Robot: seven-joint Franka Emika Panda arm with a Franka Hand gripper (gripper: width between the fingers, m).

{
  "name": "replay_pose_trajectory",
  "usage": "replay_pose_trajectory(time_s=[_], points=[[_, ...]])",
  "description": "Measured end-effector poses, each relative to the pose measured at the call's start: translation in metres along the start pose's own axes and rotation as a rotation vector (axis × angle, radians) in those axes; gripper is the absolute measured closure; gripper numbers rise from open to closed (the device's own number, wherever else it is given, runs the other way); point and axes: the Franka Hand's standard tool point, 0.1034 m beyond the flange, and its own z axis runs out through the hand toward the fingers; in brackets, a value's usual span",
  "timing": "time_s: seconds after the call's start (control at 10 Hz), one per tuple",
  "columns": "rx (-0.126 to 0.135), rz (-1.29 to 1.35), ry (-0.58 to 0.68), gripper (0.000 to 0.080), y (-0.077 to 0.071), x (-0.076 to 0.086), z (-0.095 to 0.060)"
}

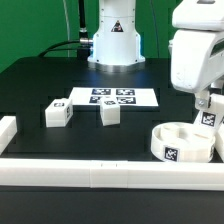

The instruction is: Assemble stool

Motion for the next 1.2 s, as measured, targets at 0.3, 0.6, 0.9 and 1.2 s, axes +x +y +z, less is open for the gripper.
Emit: replay_pose_trajectory(time_s=[0.3,0.6,0.9,1.2], points=[[0.020,0.243,0.024,0.0462,-0.0018,0.0011,0.0014],[0.026,0.446,0.026,0.0461,-0.0045,0.0037,0.0013],[0.035,0.673,0.025,0.0461,-0.0038,0.0032,0.0013],[0.045,0.875,0.023,0.0461,-0.0035,0.0028,0.0014]])
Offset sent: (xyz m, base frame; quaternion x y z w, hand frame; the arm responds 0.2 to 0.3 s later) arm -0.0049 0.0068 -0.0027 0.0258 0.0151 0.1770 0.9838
